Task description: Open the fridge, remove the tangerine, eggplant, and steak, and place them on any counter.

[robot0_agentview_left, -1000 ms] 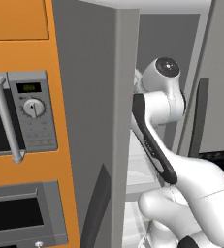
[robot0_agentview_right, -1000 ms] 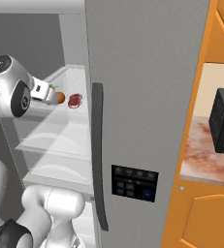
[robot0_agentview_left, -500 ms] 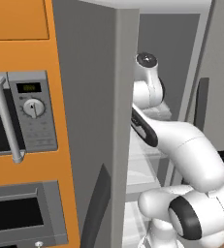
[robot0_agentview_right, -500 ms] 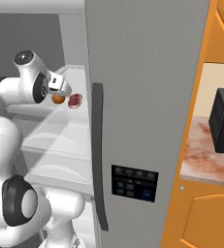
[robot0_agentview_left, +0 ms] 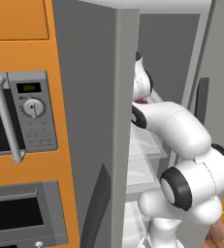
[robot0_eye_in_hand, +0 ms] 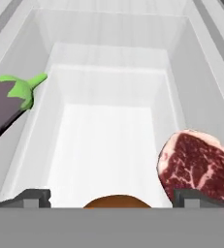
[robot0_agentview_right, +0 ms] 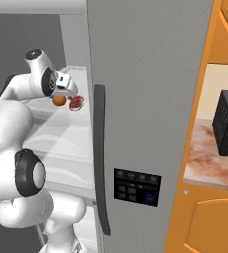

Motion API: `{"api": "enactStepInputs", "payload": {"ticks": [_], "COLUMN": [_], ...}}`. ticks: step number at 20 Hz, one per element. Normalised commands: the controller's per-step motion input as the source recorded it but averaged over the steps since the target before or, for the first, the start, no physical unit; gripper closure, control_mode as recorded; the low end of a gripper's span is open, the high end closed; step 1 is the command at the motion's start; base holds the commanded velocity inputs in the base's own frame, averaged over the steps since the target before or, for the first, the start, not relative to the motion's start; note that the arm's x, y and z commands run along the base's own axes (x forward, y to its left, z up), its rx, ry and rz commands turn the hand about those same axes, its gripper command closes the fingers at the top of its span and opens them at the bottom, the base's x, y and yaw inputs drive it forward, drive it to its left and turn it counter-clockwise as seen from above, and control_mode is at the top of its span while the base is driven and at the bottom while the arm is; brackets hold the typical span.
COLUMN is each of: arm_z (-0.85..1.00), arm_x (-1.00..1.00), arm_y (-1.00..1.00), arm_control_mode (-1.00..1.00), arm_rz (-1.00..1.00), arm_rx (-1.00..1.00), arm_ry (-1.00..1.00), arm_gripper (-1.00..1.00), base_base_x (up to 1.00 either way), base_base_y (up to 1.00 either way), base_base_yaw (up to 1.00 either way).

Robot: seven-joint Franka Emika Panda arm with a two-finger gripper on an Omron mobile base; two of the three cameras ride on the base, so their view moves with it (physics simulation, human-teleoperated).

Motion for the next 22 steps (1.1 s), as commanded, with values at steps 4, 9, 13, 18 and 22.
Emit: {"api": "enactStepInputs", "payload": {"ticks": [4,9,13,18,22], "arm_z": [-0.47,-0.42,-0.43,-0.51,-0.52], "arm_x": [-0.46,-0.05,0.58,-0.23,-0.86], "arm_y": [0.00,0.00,0.00,0.00,0.00], "arm_control_mode": [-1.00,-1.00,-1.00,-1.00,-1.00], "arm_rz": [0.00,0.00,0.00,-0.01,-0.05], "arm_rx": [-0.03,0.00,0.00,0.00,0.00], "arm_ry": [0.00,0.00,0.00,0.01,0.02], "arm_gripper": [-1.00,-1.00,1.00,1.00,1.00], "base_base_x": [0.00,0.00,0.00,0.00,0.00], "base_base_y": [0.00,0.00,0.00,0.00,0.00], "base_base_yaw": [0.00,0.00,0.00,0.00,0.00]}}
